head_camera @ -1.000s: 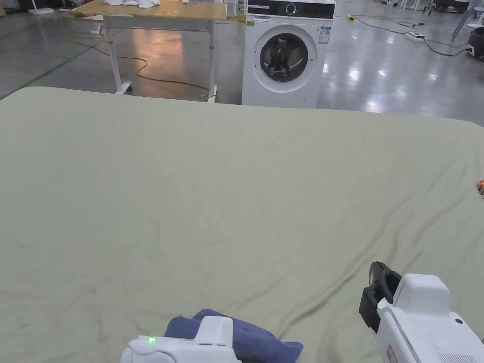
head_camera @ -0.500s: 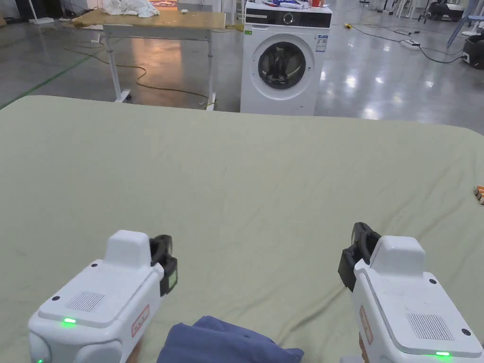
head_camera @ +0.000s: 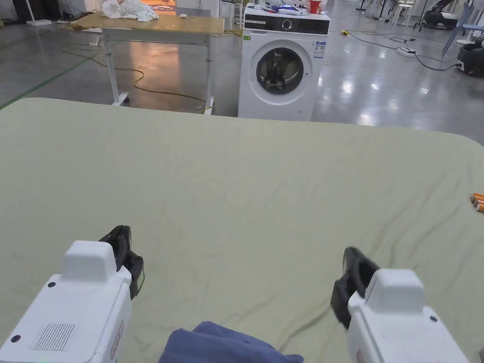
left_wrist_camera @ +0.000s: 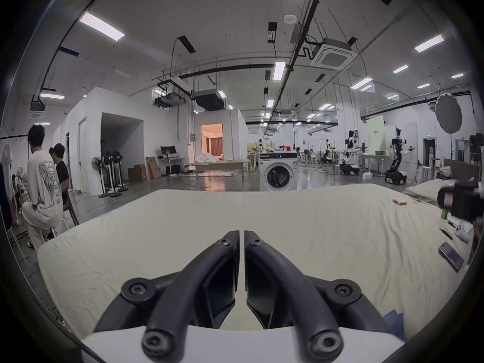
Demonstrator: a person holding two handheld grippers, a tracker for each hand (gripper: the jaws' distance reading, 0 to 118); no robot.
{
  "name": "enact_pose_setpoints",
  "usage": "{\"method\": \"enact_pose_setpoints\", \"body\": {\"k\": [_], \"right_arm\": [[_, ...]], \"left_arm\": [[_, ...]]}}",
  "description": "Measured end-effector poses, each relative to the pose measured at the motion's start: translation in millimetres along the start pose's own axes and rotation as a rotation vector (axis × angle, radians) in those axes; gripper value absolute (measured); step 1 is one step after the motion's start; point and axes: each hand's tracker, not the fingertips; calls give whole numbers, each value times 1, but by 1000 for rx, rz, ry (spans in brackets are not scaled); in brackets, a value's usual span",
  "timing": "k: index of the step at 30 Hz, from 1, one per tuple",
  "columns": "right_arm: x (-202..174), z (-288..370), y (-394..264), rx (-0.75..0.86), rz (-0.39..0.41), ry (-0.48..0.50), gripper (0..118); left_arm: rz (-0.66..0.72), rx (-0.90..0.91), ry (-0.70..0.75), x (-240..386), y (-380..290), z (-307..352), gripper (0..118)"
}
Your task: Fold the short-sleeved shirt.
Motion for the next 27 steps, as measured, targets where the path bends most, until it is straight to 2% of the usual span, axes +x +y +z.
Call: {"method": "enact_pose_setpoints", "body": {"k": [4, 6, 8, 14, 21, 24, 26, 27], "right_arm": [[-33, 21, -46, -180, 23, 147, 0], [-53, 25, -72, -248, 67, 192, 0], [-66, 25, -92, -290, 69, 215, 0], [-80, 2, -133, -352, 96, 151, 0], [-73, -2, -145, -342, 84, 84, 0], [-69, -5, -148, -351, 51, 64, 0], [-69, -5, -148, -352, 52, 66, 0], [-70, -4, -148, -350, 59, 66, 0]], "left_arm": [[18, -67, -23, -10, -15, 3, 6], [28, -102, -24, -15, -24, 6, 6], [36, -126, -20, -21, -33, 9, 6], [101, -236, -26, -40, -52, 19, 6], [208, -475, -281, -63, -70, 14, 6], [316, -558, -414, -74, -79, 4, 14], [407, -642, -507, -83, -86, -9, 25], [460, -668, -553, -87, -92, -15, 36]]}}
